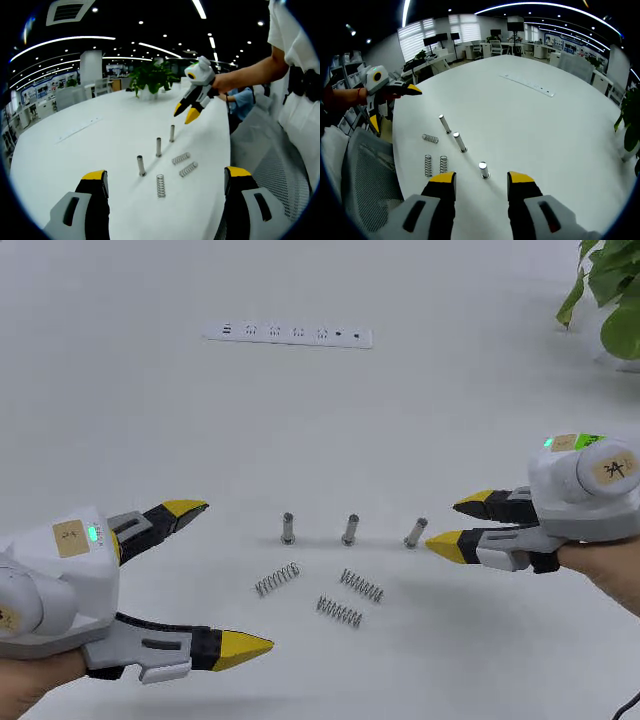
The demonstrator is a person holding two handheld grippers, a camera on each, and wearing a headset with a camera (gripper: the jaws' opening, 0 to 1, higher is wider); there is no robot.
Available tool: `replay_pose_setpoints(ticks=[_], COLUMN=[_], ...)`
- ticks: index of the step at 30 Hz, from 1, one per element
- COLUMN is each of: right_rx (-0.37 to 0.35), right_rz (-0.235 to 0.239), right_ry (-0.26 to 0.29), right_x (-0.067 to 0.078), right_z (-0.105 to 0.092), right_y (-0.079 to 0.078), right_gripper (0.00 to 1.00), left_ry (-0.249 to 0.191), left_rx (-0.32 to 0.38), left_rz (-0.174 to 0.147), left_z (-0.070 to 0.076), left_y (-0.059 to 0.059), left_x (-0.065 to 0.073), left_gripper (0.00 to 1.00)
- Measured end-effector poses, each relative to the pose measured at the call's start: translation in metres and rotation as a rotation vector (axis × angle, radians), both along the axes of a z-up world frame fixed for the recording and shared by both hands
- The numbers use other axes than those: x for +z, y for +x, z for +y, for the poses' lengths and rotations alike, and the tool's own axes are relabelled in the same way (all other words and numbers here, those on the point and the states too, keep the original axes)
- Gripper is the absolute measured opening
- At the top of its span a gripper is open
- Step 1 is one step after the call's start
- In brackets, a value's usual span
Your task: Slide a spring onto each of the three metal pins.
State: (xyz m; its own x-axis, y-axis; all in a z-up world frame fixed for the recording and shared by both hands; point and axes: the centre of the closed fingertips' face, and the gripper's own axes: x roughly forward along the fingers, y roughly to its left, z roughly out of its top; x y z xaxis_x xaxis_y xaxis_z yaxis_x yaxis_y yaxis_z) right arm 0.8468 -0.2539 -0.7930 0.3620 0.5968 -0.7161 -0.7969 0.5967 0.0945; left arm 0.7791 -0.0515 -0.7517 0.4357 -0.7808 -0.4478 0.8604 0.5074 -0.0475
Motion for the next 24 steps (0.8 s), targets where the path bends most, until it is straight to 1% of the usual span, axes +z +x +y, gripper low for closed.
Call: replay_pose_setpoints(ticks=[2,5,6,7,8,10,14,17,20,24], right_rx=[0.006,0.009,0.014,0.018,0.020,0.027,0.051,0.064,0.089,0.110], right_rz=[-0.005,0.001,-0.005,-0.009,-0.013,-0.017,-0.027,-0.025,-0.037,-0.045], right_ry=[0.005,0.026,0.035,0.040,0.046,0.055,0.071,0.076,0.091,0.118], right_x=[0.001,0.002,0.003,0.004,0.005,0.007,0.010,0.009,0.012,0.014], right_z=[-0.001,-0.002,-0.003,-0.003,-0.005,-0.006,-0.009,-0.014,-0.015,-0.017], right_y=[-0.003,-0.010,-0.011,-0.013,-0.017,-0.019,-0.027,-0.032,-0.041,-0.049], right_gripper=[0.46,0.49,0.51,0.53,0.55,0.58,0.65,0.70,0.74,0.79], left_ry=[0.002,0.005,0.008,0.012,0.016,0.021,0.031,0.038,0.052,0.071], left_rx=[0.000,0.001,-0.002,-0.004,-0.005,-0.004,0.000,-0.002,0.004,0.005], left_rz=[0.000,0.005,0.000,0.001,0.001,0.004,0.011,0.010,0.025,0.037], left_z=[0.000,0.002,0.002,0.001,0.000,0.000,0.004,0.006,0.007,0.009], left_y=[0.000,0.000,0.000,-0.001,-0.001,-0.002,0.001,0.002,0.005,0.007], left_x=[0.000,-0.002,-0.001,-0.001,0.000,0.000,-0.003,-0.004,-0.007,-0.011], left_gripper=[0.98,0.98,0.98,0.98,0.98,0.98,0.98,0.97,0.96,0.95])
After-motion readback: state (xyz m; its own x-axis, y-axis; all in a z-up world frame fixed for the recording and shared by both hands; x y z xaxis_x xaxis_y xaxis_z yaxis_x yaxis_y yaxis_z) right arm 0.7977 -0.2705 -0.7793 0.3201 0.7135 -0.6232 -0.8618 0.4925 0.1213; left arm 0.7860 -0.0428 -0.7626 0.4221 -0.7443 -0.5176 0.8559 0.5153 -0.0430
